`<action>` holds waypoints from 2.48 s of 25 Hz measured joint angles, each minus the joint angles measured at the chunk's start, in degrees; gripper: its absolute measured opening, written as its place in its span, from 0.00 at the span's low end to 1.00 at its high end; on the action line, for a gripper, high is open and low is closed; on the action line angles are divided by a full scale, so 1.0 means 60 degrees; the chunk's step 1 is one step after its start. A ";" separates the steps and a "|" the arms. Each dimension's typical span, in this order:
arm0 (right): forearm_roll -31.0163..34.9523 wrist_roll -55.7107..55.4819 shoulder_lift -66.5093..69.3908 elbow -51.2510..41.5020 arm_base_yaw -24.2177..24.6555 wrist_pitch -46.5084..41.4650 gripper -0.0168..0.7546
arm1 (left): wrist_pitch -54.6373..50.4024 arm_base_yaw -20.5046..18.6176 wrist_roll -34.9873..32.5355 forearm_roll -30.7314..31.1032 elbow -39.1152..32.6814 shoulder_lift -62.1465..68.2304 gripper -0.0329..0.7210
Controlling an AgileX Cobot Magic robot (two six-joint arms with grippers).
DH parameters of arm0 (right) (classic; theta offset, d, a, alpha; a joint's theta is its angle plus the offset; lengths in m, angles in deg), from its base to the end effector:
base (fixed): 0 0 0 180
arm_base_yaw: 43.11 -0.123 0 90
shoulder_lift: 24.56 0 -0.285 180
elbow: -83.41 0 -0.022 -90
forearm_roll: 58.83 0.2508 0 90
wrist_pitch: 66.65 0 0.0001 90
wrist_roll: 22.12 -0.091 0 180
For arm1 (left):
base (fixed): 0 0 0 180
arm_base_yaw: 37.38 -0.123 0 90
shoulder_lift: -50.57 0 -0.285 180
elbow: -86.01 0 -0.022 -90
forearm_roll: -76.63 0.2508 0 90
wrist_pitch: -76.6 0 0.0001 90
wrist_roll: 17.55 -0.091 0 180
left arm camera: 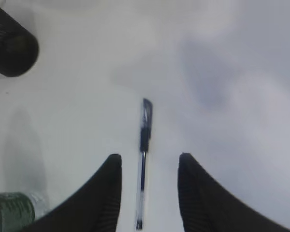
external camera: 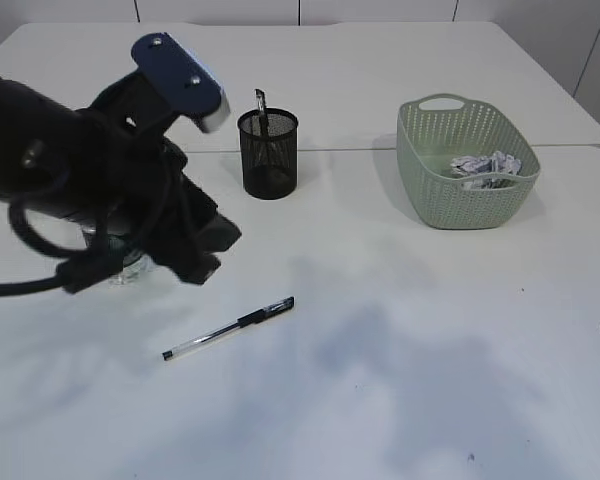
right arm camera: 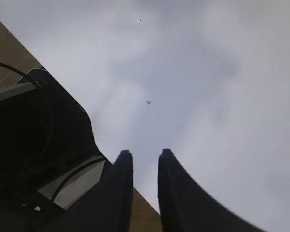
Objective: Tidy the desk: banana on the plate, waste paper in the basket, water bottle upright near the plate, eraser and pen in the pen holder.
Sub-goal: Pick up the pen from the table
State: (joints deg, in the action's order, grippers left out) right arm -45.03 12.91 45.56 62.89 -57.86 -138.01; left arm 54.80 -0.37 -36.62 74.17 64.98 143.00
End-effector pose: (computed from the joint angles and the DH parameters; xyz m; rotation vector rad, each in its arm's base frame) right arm 0.1709 0.0663 0.3261 -1.1184 2.5461 0.2531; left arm 0.2506 -0.1907 0.2634 1.0784 2.1087 -0.1898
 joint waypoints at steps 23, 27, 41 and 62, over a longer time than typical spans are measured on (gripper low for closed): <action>0.0249 0.0000 0.0736 0.0000 0.0000 0.0015 0.20 | -0.1191 -0.1880 -0.2559 -0.3004 0.0000 0.2760 0.39; 0.0273 0.0000 0.0937 0.0000 0.0000 0.0037 0.20 | -0.1413 -0.1880 -0.3206 -0.3004 0.0000 0.2760 0.39; 0.0472 0.0000 0.0980 0.0000 0.0000 0.0065 0.20 | -0.1918 -0.1880 -0.3558 -0.2667 0.1061 0.4091 0.37; 0.0479 0.0000 0.0980 0.0000 0.0000 0.0080 0.20 | -0.1906 -0.1880 -0.3594 -0.2348 0.1167 0.4743 0.37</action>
State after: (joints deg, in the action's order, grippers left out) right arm -42.16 12.91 51.44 62.89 -57.86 -137.53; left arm 43.37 -11.65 -58.18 60.08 71.99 171.46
